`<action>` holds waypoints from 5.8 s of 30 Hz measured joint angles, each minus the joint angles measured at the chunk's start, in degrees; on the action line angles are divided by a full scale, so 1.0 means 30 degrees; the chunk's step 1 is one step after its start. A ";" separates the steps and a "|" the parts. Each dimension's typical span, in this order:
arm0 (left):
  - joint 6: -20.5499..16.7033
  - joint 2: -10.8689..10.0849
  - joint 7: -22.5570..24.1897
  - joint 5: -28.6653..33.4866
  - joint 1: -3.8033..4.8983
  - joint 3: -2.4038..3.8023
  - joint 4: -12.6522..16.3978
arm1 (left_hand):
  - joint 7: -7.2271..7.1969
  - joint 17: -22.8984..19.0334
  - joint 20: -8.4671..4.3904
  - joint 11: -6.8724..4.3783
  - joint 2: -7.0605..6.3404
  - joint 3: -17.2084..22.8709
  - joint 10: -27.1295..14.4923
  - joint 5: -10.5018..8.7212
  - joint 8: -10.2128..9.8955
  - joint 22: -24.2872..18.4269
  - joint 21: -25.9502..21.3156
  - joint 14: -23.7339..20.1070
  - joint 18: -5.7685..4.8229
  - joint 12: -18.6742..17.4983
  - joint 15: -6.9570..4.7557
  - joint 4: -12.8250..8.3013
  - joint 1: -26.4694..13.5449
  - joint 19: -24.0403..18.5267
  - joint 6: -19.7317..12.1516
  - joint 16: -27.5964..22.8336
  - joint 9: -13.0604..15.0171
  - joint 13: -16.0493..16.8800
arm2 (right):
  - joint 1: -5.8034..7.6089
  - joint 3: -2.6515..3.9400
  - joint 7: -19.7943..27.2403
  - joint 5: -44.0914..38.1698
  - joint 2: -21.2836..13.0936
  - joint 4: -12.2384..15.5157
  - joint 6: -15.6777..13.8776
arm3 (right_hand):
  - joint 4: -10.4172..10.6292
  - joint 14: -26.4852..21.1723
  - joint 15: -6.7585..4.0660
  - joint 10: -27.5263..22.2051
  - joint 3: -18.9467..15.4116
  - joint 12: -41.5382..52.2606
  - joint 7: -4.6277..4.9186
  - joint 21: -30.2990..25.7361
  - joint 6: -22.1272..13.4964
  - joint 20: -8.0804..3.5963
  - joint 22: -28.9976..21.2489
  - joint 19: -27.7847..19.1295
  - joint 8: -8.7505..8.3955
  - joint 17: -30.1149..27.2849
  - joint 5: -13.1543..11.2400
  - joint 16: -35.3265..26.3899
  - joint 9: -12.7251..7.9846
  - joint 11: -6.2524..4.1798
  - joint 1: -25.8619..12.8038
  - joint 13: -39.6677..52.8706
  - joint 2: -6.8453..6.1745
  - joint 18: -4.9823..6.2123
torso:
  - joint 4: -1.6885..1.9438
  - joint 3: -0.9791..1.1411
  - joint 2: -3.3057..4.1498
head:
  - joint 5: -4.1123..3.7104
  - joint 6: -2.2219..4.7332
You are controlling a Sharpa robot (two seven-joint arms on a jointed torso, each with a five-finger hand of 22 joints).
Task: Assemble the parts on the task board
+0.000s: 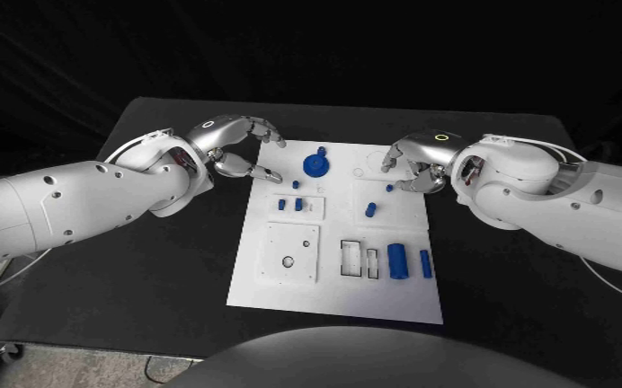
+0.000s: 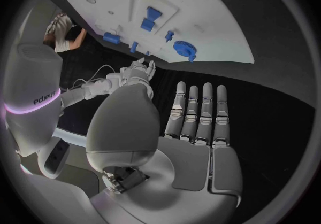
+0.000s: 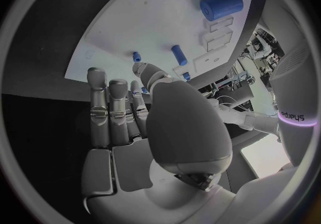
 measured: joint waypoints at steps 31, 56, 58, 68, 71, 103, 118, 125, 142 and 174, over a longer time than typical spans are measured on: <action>0.1013 0.0002 0.4391 1.3997 -0.0005 -0.0019 0.0445 | 0.0804 -0.6138 0.2301 0.0754 0.2167 0.1166 -0.2773 0.2429 -0.0130 -0.6185 -0.4617 0.0249 0.1045 -0.0538 0.1723 -0.0195 0.2367 0.1393 -0.0750 -0.5805 -0.3094 -0.5020 | -0.0685 0.0001 0.0529 -0.0754 0.0756 -0.0991 0.0090 | -0.0575 0.0917 -0.0176 0.3208 0.0431 0.0466 0.0377 0.1356 0.0927 -0.0171 0.0948 0.1328 0.0444 0.0169 0.0338 0.1169 0.1180 -0.0335 -0.0275 -0.1724 0.0276 0.0000 | -0.0046 0.0013 -0.0031 | -0.0212 0.0000; 0.1638 0.0202 0.4095 1.4323 -0.0025 -0.0034 0.0138 | 0.0936 -0.6691 0.2247 0.0847 0.2696 0.1165 -0.2732 0.3118 -0.0129 -0.6899 -0.4614 0.1037 0.1274 -0.0028 0.1962 -0.0196 0.2897 0.2334 -0.0617 -0.5713 -0.3576 -0.5714 | -0.1120 0.0025 0.1088 -0.0190 0.0846 -0.1458 -0.0783 | -0.0917 0.1433 -0.0345 0.5670 0.0770 0.0909 0.0232 0.2216 0.2326 -0.0407 0.1477 0.1909 0.1480 0.0372 0.0671 0.1918 0.2569 -0.0756 -0.0225 -0.2423 0.0743 -0.0005 | -0.0077 0.0016 -0.0005 | -0.0179 0.0000; 0.1652 0.0213 0.4060 1.4327 -0.0026 -0.0034 0.0122 | 0.1004 -0.6694 0.2247 0.0897 0.2770 0.1165 -0.2770 0.3120 -0.0129 -0.6900 -0.4614 0.1036 0.1341 -0.0028 0.1962 -0.0196 0.2971 0.2334 -0.0548 -0.5643 -0.3603 -0.5715 | -0.1141 0.0007 0.1179 -0.0125 0.0798 -0.1453 -0.1015 | -0.0919 0.1534 -0.0309 0.5808 0.0769 0.0912 0.0283 0.2419 0.2420 -0.0376 0.1478 0.2080 0.1480 0.0490 0.0670 0.2098 0.2721 -0.0756 -0.0224 -0.2524 0.0839 -0.0001 | -0.0073 0.0016 -0.0005 | -0.0179 0.0000; 0.1701 0.0214 0.3840 1.4338 -0.0030 -0.0039 0.0099 | 0.1005 -0.6794 0.2317 0.0960 0.3024 0.1165 -0.2707 0.3120 -0.0129 -0.7004 -0.4614 0.1170 0.1342 0.0058 0.1963 -0.0196 0.2867 0.2537 -0.0547 -0.5642 -0.3676 -0.5730 | -0.0977 -0.0016 0.1530 0.0284 0.0418 -0.1136 -0.2131 | -0.0755 0.1804 -0.0310 0.6142 0.0544 0.0757 0.0242 0.2667 0.2492 -0.0373 0.1476 0.2353 0.1695 0.0657 0.0780 0.2385 0.3216 -0.0892 -0.0577 -0.2878 0.1240 -0.0003 | -0.0051 0.0018 -0.0011 | -0.0093 0.0000; 0.1725 0.0205 0.3756 1.4341 -0.0030 -0.0042 0.0088 | 0.1005 -0.6820 0.2248 0.0960 0.3124 0.1165 -0.2707 0.3120 -0.0129 -0.7038 -0.4614 0.1170 0.1340 0.0130 0.1964 -0.0196 0.2972 0.2605 -0.0547 -0.5642 -0.3698 -0.5730 | -0.0686 0.0024 0.1547 0.0422 0.0230 -0.0798 -0.2391 | -0.0734 0.1803 -0.0310 0.6177 0.0519 0.0629 0.0237 0.2667 0.2493 -0.0373 0.1475 0.2353 0.1706 0.0620 0.0779 0.2385 0.3271 -0.0927 -0.0604 -0.2973 0.1266 -0.0003 | -0.0051 0.0013 -0.0015 | -0.0071 0.0000; 0.1996 0.0584 0.3419 1.4354 -0.0248 -0.0058 -0.0183 | 0.1142 -0.6970 0.2248 0.1161 0.3650 0.1108 -0.2773 0.3275 -0.0129 -0.7228 -0.4534 0.1239 0.1342 0.0239 0.2034 -0.0252 0.3195 0.2741 -0.0547 -0.5565 -0.3828 -0.5724 | -0.0842 0.0038 0.0339 -0.0302 0.3255 0.2379 -0.0927 | -0.0906 0.1730 -0.0237 0.6340 0.0645 0.0071 0.0400 0.2190 0.2123 -0.0373 0.1467 0.2350 0.1307 0.0189 0.0729 0.2119 0.3315 -0.0818 -0.0545 -0.3616 0.1199 -0.0002 | 0.0027 0.0005 -0.0154 | 0.0450 0.0000; 0.2026 0.0613 0.3320 1.4357 -0.0269 -0.0058 -0.0023 | 0.1142 -0.7036 0.2247 0.1160 0.3875 0.1005 -0.2774 0.3505 -0.0129 -0.7359 -0.4534 0.1239 0.1342 0.0345 0.2034 -0.0254 0.3422 0.2880 -0.0547 -0.5565 -0.3898 -0.5739 | -0.2346 0.0039 0.0488 -0.1267 0.5017 0.1660 -0.0872 | -0.1056 0.1730 -0.0237 0.6390 0.0688 0.0020 0.0450 0.2190 0.2072 -0.0373 0.1463 0.2349 0.1140 0.0255 0.0825 0.2119 0.3287 -0.0764 -0.0470 -0.3663 0.1122 -0.0003 | 0.0101 -0.0011 -0.0174 | 0.0705 0.0000; 0.2039 0.0607 0.3253 1.4357 -0.0270 -0.0065 -0.0022 | 0.1141 -0.7056 0.2247 0.1159 0.3953 0.1005 -0.2774 0.3626 -0.0129 -0.7378 -0.4534 0.1238 0.1344 0.0345 0.2034 -0.0254 0.3500 0.2879 -0.0547 -0.5566 -0.3922 -0.5737 | -0.2622 0.0042 0.0637 -0.1551 0.5247 0.1484 -0.0780 | -0.1210 0.1730 -0.0238 0.6389 0.0738 0.0018 0.0450 0.2191 0.2072 -0.0373 0.1462 0.2349 0.1033 0.0201 0.0832 0.2119 0.3259 -0.0762 -0.0393 -0.3690 0.1044 -0.0003 | 0.0057 -0.0011 -0.0181 | 0.0807 0.0000; 0.2164 0.0617 0.3119 1.4359 -0.0271 -0.0066 -0.0029 | 0.1141 -0.7072 0.2248 0.1159 0.4026 0.0952 -0.2773 0.3654 -0.0129 -0.7441 -0.4535 0.1239 0.1344 0.0345 0.2034 -0.0307 0.3574 0.2878 -0.0547 -0.5566 -0.3944 -0.5735 | -0.2751 0.0043 0.0767 -0.1874 0.5002 0.1557 -0.0445 | -0.1291 0.1731 -0.0239 0.6441 0.0819 -0.0015 0.0449 0.2191 0.2073 -0.0372 0.1476 0.2349 0.1030 0.0128 0.0927 0.2119 0.3228 -0.0707 -0.0395 -0.3683 0.1045 -0.0002 | 0.0040 -0.0013 -0.0174 | 0.0802 0.0000; 0.2479 0.0734 0.2829 1.4360 -0.0318 -0.0072 -0.0202 | 0.1208 -0.7084 0.2246 0.1157 0.4206 0.0848 -0.2772 0.3760 -0.0129 -0.7533 -0.4535 0.1382 0.1342 0.0427 0.2038 -0.0306 0.3755 0.3013 -0.0616 -0.5488 -0.4018 -0.5731 | -0.3160 0.0048 0.0854 -0.1865 0.4940 0.1430 -0.0132 | -0.1345 0.1660 -0.0169 0.6441 0.0873 -0.0018 0.0445 0.1893 0.2072 -0.0300 0.1468 0.2276 0.0935 -0.0061 0.0921 0.1941 0.3176 -0.0706 -0.0395 -0.3689 0.1046 -0.0003 | 0.0057 -0.0024 -0.0178 | 0.0839 0.0000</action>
